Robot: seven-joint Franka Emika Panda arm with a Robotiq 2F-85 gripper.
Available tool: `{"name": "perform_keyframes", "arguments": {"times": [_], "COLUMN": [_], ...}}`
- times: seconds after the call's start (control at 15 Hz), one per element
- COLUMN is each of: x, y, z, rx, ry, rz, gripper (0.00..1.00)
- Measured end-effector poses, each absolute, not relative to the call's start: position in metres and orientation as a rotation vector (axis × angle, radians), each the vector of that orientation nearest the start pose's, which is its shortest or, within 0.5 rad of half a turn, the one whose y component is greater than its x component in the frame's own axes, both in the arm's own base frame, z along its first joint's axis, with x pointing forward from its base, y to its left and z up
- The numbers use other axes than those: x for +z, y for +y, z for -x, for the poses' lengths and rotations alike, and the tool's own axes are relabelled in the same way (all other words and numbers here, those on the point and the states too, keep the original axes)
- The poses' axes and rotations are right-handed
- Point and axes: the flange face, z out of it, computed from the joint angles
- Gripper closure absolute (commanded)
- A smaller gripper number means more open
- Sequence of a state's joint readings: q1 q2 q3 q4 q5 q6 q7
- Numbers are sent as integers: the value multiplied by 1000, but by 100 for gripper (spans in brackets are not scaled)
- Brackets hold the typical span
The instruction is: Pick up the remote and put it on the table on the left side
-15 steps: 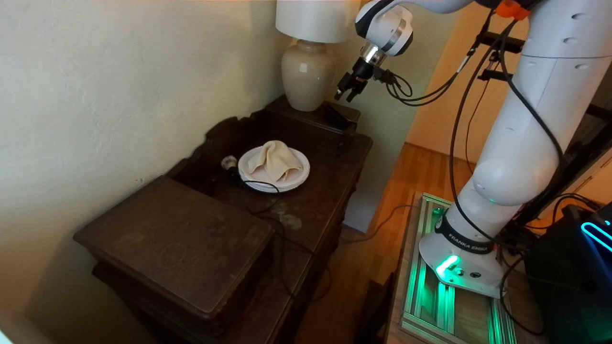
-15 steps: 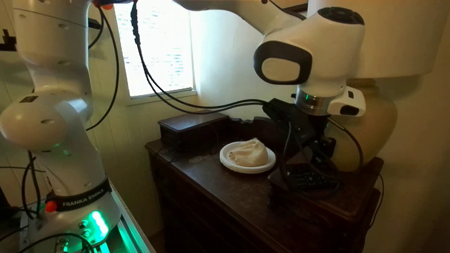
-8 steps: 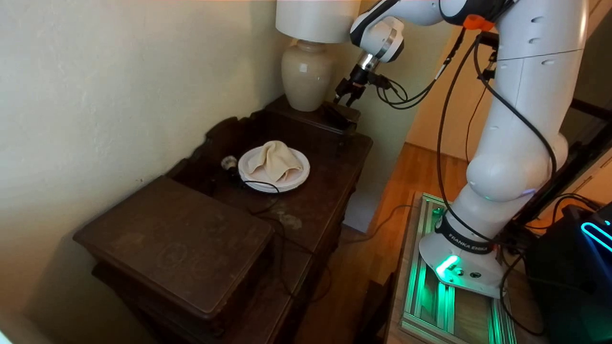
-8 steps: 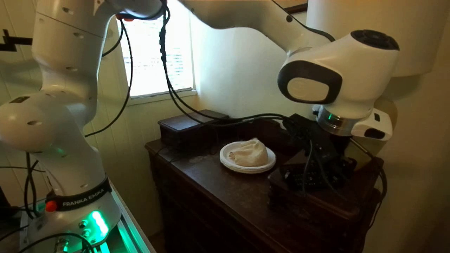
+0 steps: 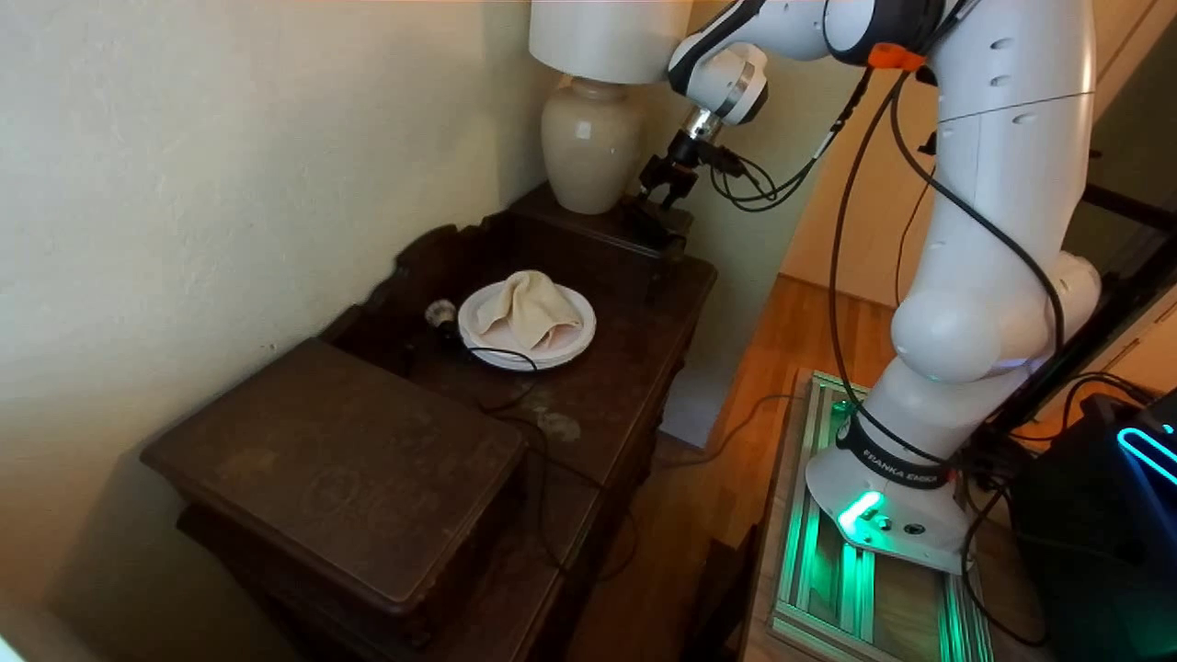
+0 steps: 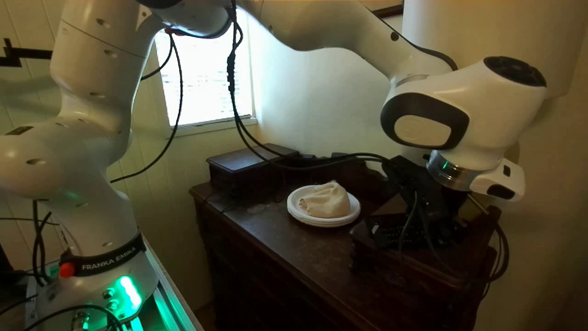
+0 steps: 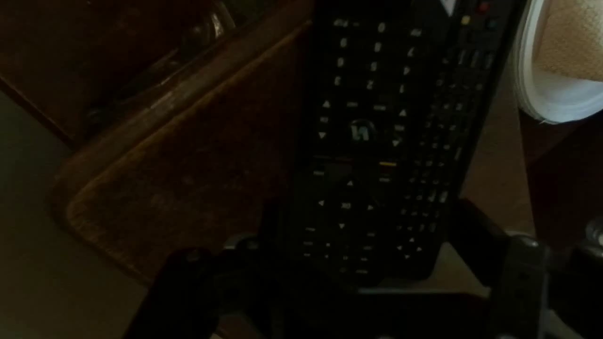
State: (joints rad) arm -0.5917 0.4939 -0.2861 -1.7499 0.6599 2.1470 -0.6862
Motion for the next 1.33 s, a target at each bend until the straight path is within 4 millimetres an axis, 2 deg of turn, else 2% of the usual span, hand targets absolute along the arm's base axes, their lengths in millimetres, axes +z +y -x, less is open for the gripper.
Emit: {"name": "perform_keyframes", "arguments": {"times": [0.33,0.73,1.07,1.2,1.33], "x": [296,291,289,289,289], "y": [-489,-495,-494,-494,-494], "z": [-450,-445,-446,-445,-444], "rx": [-347,-325,-318,-318,-317], "ry": [820,862,860,860,862], "rz": [2669,2661,2661,2660,2658], "gripper": [19,15,22,21,16]}}
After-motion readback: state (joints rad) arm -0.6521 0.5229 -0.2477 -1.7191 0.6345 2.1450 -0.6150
